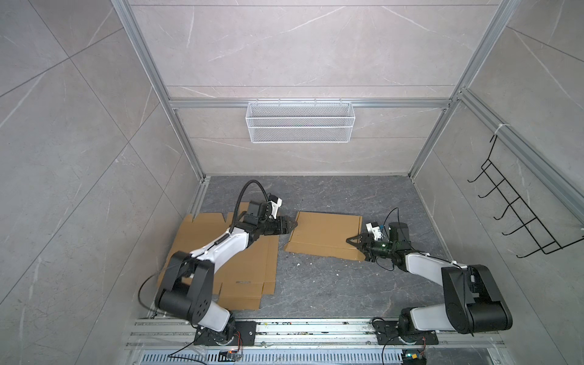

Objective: Fold the paper box

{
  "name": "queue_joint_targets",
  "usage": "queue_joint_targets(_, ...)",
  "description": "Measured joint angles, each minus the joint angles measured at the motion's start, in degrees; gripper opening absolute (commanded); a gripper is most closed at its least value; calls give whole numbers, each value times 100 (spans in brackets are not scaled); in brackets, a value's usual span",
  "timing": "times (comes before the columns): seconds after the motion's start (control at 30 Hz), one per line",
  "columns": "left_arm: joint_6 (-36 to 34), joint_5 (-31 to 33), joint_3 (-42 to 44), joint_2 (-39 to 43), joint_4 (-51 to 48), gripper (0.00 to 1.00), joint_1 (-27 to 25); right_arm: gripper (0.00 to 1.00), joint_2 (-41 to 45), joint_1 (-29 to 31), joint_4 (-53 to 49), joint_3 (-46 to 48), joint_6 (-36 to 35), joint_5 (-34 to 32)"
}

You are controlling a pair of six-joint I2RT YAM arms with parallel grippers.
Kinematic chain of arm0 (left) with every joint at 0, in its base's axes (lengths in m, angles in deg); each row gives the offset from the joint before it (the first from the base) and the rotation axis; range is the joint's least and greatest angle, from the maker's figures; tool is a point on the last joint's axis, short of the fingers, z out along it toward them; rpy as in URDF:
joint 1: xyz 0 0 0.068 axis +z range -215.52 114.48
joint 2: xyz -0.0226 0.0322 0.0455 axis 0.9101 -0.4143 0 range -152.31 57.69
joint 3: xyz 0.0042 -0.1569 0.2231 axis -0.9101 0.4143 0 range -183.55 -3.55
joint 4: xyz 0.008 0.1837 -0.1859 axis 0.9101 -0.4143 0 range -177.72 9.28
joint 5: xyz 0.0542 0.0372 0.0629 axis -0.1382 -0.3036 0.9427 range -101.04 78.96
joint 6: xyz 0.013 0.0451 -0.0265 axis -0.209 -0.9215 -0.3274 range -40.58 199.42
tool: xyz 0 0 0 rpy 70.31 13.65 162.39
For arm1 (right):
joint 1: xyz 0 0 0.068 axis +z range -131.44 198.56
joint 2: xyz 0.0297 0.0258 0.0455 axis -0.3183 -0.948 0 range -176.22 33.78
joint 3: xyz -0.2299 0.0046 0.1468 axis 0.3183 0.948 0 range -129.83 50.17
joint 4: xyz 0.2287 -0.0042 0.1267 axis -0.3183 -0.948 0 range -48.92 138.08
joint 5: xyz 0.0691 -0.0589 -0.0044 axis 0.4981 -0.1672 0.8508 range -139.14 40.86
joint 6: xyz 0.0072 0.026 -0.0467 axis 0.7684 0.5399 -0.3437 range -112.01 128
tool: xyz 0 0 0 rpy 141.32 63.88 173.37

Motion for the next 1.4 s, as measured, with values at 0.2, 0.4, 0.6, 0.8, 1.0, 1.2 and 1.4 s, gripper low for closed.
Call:
queue_joint_targets(0.2, -2282, 1373, 9, 1150, -306, 81, -1668, 48, 2, 0, -238, -201, 754, 201)
queue_joint_targets(0.4, -4133, 2262, 245, 1093, -684, 95, -2557, 47, 24, 0, -345, -227, 1355, 450)
queue_joint_targets(0.6, -5386, 2695, 181, 590, -739, 98, -2649, 46, 44, 0, -428, -236, 1834, 693)
queue_joint_targets(0.8, -6245, 2813, -4, 138, -719, 97, -2800, 45, 59, 0, -597, -319, 2162, 896)
queue_joint_targets(1.0, -6896, 3058, 66, 44, -348, 93, -2935, 43, 173, 7, -706, -365, 2361, 1025)
queue_joint_targets(1.2, -7512, 3390, 494, 31, 492, 88, -2946, 43, 240, 92, -754, -363, 2511, 1071)
queue_joint_targets(1.4, -7827, 3539, 612, -35, 787, 78, -2946, 43, 280, 109, -776, -363, 2590, 988)
